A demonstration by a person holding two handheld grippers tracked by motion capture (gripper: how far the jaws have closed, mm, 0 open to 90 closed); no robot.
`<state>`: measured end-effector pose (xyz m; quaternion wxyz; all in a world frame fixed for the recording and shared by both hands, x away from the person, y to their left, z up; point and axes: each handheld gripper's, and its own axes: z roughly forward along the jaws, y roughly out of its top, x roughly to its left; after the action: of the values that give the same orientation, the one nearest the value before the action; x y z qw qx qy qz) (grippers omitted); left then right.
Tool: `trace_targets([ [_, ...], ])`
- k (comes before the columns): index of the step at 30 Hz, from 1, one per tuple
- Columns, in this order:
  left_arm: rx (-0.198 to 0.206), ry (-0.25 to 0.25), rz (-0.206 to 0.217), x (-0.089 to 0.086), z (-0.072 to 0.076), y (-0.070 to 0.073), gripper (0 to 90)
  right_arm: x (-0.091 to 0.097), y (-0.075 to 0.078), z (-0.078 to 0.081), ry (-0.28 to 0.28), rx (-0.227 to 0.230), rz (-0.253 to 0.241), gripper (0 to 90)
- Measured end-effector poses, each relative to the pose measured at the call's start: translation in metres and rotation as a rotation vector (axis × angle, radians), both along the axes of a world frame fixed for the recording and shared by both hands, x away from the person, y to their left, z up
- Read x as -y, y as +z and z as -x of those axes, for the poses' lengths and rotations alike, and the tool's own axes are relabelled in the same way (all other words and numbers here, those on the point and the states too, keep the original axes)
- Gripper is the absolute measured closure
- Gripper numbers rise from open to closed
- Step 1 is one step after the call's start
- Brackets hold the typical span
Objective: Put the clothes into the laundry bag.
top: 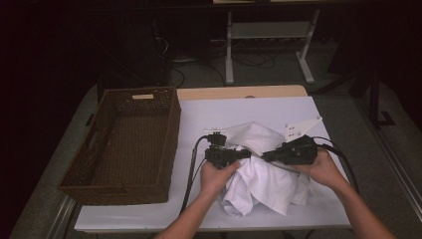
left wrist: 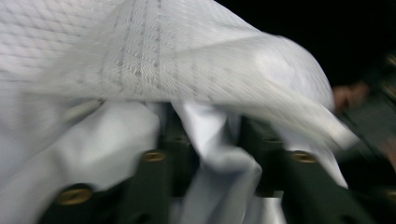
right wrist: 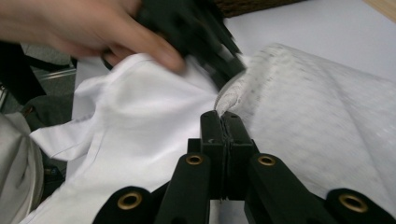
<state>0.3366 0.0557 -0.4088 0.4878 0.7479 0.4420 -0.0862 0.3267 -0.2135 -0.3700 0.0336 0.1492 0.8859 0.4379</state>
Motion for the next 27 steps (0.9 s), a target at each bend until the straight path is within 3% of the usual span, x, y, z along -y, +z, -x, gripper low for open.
trace_targets([
  [2, 0.01, -0.027, -0.048, -0.011, 0.008, 0.01, 45.8, 0.003, 0.001, -0.001, -0.016, 0.002, -0.011, 88.4],
  [5, -0.021, -0.084, -0.058, -0.019, 0.019, 0.016, 35.6, 0.004, 0.002, -0.003, -0.036, 0.002, -0.016, 88.4],
  [8, -0.114, -0.165, -0.055, -0.006, 0.022, 0.005, 27.5, 0.003, 0.001, -0.007, -0.048, 0.0, -0.011, 88.4],
  [10, -0.136, -0.175, -0.073, 0.011, 0.017, -0.01, 27.3, 0.001, -0.001, -0.011, -0.051, -0.008, -0.012, 88.5],
  [11, -0.142, -0.179, -0.075, 0.02, 0.013, -0.018, 28.7, -0.002, -0.003, -0.013, -0.05, -0.011, -0.011, 88.4],
  [12, -0.117, -0.168, -0.095, 0.028, 0.009, -0.025, 33.3, -0.004, -0.005, -0.013, -0.044, -0.014, -0.003, 88.4],
  [13, -0.08, -0.155, -0.113, 0.033, 0.008, -0.031, 43.6, -0.007, -0.006, -0.013, -0.037, -0.019, 0.003, 88.4],
  [16, -0.029, -0.112, -0.069, 0.038, 0.007, -0.037, 74.0, -0.013, -0.009, -0.011, -0.013, -0.013, 0.028, 88.4],
  [17, -0.01, -0.104, -0.058, 0.037, 0.009, -0.033, 79.8, -0.014, -0.008, -0.011, -0.013, -0.01, 0.03, 88.4],
  [19, 0.04, -0.1, -0.037, 0.03, 0.016, -0.02, 83.1, -0.012, -0.005, -0.009, -0.01, 0.001, 0.025, 88.5],
  [22, 0.092, -0.103, -0.003, 0.011, 0.031, 0.006, 84.8, -0.008, 0.0, -0.004, 0.012, -0.009, -0.029, 88.5],
  [24, 0.108, -0.095, -0.018, 0.002, 0.037, 0.016, 84.9, -0.009, 0.003, -0.001, 0.03, -0.016, -0.065, 88.5],
  [27, 0.069, -0.063, 0.004, 0.003, 0.031, 0.012, 84.9, -0.02, 0.007, 0.003, 0.063, -0.008, -0.058, 88.5],
])
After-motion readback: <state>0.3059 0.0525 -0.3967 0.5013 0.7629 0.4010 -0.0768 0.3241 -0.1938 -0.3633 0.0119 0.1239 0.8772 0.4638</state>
